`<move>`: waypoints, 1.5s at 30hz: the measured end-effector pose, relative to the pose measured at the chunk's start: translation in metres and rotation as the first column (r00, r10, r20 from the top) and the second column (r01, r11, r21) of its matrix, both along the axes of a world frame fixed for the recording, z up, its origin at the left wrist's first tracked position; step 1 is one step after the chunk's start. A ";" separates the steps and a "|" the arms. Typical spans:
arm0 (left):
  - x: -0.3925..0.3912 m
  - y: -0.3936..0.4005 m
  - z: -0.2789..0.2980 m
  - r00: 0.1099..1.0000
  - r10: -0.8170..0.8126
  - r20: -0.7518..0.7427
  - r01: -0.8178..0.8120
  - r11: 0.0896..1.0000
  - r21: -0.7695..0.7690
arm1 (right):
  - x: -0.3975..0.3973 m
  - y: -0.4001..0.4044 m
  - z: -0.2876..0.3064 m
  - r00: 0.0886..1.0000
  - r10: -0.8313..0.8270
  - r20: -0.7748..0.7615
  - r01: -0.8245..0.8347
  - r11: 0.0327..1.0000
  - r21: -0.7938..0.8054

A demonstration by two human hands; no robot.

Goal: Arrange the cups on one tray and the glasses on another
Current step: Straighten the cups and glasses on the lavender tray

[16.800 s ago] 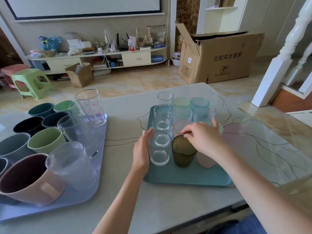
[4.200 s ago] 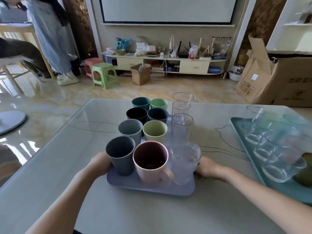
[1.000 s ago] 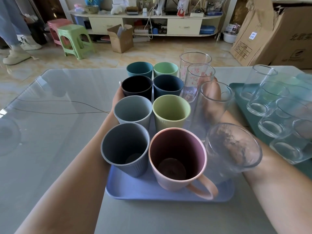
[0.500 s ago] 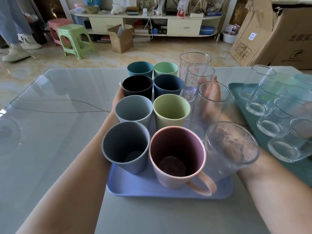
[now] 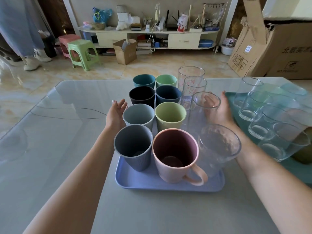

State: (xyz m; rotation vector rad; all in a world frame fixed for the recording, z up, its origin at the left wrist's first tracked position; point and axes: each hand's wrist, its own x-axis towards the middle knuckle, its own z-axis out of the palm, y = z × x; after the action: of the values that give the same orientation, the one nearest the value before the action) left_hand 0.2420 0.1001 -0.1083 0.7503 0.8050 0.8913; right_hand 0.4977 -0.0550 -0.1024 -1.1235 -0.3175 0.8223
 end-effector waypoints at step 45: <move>-0.035 -0.198 -0.002 0.908 0.344 -0.240 -0.205 0.863 0.463 | -0.213 -0.109 -0.034 0.616 -0.263 0.742 0.505 0.855 -0.116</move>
State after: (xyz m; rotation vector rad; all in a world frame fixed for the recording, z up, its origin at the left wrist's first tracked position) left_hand 0.2068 -0.0983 -0.1107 1.2083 1.0338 1.2541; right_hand 0.2845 -0.1642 -0.1361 -1.7318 -0.5638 -0.0080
